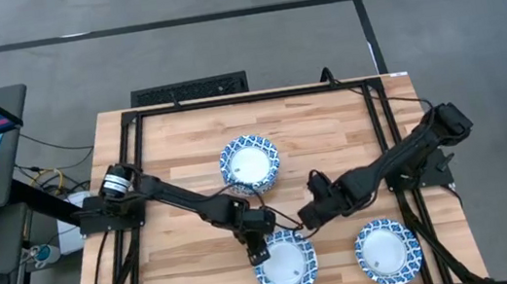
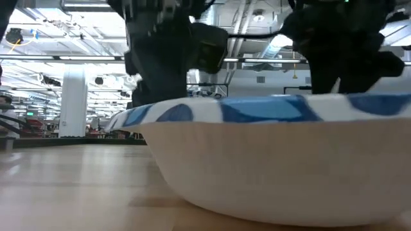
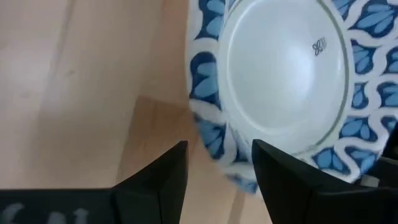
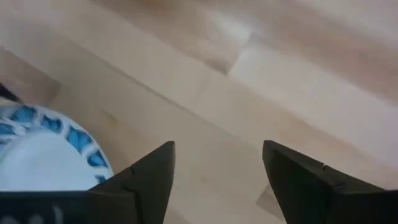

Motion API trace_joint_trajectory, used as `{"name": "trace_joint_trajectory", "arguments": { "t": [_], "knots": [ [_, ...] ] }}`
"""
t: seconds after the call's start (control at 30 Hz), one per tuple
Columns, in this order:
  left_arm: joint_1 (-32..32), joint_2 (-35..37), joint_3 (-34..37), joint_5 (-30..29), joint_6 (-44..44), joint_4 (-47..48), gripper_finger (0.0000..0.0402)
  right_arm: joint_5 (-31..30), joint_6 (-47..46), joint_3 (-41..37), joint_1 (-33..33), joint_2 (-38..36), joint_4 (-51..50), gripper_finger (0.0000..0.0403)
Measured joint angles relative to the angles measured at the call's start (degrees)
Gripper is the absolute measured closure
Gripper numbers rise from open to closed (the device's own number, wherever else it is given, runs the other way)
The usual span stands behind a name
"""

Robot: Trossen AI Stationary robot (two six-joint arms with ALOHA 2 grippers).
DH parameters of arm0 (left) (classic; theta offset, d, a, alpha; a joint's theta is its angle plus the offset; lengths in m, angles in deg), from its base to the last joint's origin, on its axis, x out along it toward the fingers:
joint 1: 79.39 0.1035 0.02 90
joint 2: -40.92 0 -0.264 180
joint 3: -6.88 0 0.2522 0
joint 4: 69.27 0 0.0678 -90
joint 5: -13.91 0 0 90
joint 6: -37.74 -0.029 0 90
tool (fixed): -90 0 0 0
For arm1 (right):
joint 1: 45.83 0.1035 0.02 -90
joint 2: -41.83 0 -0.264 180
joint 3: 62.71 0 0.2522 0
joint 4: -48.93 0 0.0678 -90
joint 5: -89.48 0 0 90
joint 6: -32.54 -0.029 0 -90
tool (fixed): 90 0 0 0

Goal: Nest bowls inside each other
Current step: Stack the blue bowl on top of the blue bowls

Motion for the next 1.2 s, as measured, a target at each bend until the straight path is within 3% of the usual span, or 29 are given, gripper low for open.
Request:
{"name": "trace_joint_trajectory", "arguments": {
  "t": [0.37,0.47,0.63,0.73,0.83,0.93,1.07,1.2],
  "knots": [
    [0.57,-2.89,-0.21,1.58,0.84,-2.90,0.0239,-5.79,2.94,0.00,-4.16,-6.66,-6.93,0.0137],
    [0.98,-2.97,-0.34,1.60,0.02,-3.36,0.0276,-6.31,3.46,0.00,-4.83,-7.12,-8.87,0.0137],
    [1.53,-2.97,-0.55,2.16,-1.68,-5.09,0.0384,-6.44,5.28,0.00,-5.78,-7.14,-8.69,0.0137],
    [2.20,-2.96,-0.61,3.73,-2.77,-4.79,0.0394,-6.42,5.42,0.00,-5.97,-7.12,-9.01,0.0137],
    [3.45,-0.93,-0.78,6.06,-4.17,-0.04,0.0399,-6.19,6.12,0.00,-6.62,-7.12,-10.11,0.0137],
    [5.21,4.00,-3.89,5.62,-6.73,10.42,0.0400,-6.11,8.22,0.00,-7.37,-7.12,-10.58,0.0137],
    [9.38,12.76,-10.62,0.29,-11.71,20.55,0.0401,-5.64,9.57,-0.15,-8.15,-7.12,-9.33,0.0137],
    [17.00,15.57,-13.51,-5.55,-19.27,25.78,0.0401,-4.30,9.52,-0.15,-7.99,-7.12,-5.81,0.0137]
  ]
}}
